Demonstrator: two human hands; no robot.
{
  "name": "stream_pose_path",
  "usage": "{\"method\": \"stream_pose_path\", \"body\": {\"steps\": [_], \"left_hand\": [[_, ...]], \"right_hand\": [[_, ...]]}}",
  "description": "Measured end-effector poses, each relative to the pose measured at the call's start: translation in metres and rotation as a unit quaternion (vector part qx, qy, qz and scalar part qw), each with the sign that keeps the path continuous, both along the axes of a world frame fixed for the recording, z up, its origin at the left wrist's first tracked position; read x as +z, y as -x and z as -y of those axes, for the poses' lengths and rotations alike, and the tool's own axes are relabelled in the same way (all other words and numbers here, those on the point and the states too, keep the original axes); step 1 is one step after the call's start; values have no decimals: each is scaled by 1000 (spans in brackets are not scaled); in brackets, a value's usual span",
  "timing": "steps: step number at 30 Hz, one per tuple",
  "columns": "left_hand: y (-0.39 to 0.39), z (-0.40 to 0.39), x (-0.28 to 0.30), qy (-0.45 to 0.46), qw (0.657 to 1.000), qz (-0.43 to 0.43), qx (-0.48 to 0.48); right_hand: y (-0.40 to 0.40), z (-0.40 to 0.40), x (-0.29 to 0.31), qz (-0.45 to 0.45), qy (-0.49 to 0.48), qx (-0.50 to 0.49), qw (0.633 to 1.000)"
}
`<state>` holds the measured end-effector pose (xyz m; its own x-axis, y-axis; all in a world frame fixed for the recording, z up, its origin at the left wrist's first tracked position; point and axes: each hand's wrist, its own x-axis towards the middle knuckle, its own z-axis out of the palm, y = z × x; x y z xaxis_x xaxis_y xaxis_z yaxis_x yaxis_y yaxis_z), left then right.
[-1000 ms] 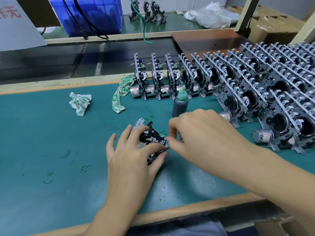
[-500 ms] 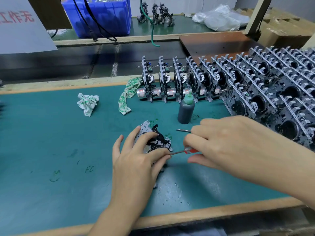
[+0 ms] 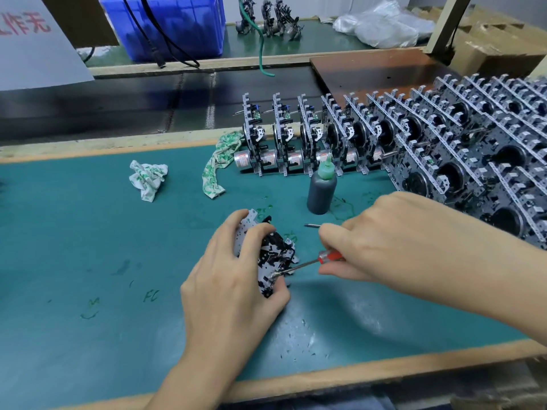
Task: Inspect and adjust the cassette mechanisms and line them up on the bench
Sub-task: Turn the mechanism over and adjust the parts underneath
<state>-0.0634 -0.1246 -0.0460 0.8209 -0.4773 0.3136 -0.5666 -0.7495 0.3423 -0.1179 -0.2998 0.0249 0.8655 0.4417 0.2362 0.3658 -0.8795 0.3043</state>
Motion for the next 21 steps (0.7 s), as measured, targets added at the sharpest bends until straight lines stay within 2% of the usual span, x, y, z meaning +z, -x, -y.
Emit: {"method": "stream_pose_path", "body": {"steps": [6,15,21], "left_hand": [[-1,1,1,-14,1000,-14,11],[1,3,3,-9,1000,-19,9],[3,3,3,-11,1000,-22,12]], "right_hand": [[3,-13,-3,-11,46,-30,998],[-1,-23,0,-59,-25,-59,996],[1,-27,16,-85,-40,-69,993]]}}
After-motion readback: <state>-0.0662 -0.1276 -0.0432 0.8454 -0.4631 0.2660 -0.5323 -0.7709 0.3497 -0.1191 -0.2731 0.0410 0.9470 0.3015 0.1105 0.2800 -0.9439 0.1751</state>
